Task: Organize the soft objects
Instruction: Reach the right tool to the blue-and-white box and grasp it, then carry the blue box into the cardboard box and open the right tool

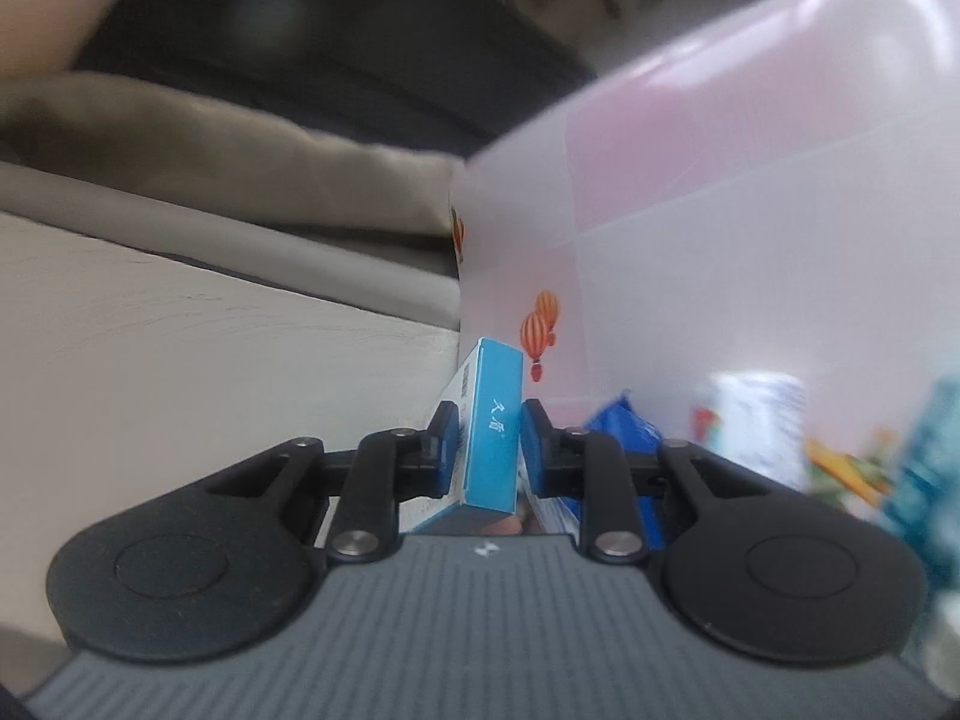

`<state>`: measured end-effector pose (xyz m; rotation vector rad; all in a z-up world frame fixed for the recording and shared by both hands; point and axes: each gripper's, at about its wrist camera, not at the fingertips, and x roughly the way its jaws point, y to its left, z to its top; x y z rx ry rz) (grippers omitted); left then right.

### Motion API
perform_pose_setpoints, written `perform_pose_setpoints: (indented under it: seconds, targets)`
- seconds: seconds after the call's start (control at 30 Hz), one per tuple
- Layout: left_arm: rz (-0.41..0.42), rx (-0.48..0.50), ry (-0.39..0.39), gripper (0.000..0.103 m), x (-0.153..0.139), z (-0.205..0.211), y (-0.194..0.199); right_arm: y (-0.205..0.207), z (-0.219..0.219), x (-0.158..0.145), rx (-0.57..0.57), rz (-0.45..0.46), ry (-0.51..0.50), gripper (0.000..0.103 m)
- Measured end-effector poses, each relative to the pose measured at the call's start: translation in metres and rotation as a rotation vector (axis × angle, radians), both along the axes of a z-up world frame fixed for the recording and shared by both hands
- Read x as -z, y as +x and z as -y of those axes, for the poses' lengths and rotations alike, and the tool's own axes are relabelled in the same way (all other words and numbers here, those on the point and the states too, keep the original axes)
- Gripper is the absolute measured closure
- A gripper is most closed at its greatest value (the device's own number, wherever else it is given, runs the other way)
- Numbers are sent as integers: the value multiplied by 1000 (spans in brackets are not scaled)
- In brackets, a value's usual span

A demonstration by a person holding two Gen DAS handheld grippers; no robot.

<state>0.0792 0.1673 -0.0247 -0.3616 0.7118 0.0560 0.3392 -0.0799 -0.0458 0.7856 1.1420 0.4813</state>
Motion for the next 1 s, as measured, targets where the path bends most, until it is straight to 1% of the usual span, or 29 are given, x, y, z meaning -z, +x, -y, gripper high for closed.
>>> perform_pose_setpoints:
  seconds: [0.1,0.17,0.3,0.37,0.47,0.53,0.57,0.6,0.63,0.7,0.8,0.87,0.9,0.97,1.0]
  targets:
    - [-17,55,-22,44,8,14,-4,-38,29,-10,37,34,9,82]
    - [-35,84,-32,47,14,24,-6,-65,44,-8,61,38,9,82]
    - [-87,151,-82,51,32,40,-6,-109,58,16,81,-12,19,82]
    - [-115,174,-98,53,41,48,-7,-129,60,31,66,-52,21,81]
    - [-145,203,-116,54,50,52,-8,-151,58,41,1,-84,21,80]
    - [-157,217,-130,54,54,53,-9,-162,55,41,-88,-96,11,79]
    - [-163,221,-137,54,56,53,-9,-166,53,39,-126,-90,-4,78]
    - [-170,225,-149,54,57,51,-8,-171,53,32,-166,-62,-37,76]
    - [-178,229,-169,54,59,49,-8,-171,51,24,-200,-26,-71,74]
    - [-182,235,-206,54,60,47,-4,-166,45,5,-251,78,-150,72]
    - [-180,236,-212,53,59,50,5,-135,32,-12,-292,169,-178,68]
    - [-183,233,-216,53,60,55,12,-114,24,-18,-303,219,-176,62]
    - [-187,230,-219,53,61,57,16,-103,16,-18,-309,236,-179,61]
    - [-196,213,-227,51,62,61,24,-83,3,-14,-342,252,-190,60]
    - [-200,207,-232,50,63,62,28,-75,-1,-10,-355,245,-199,60]
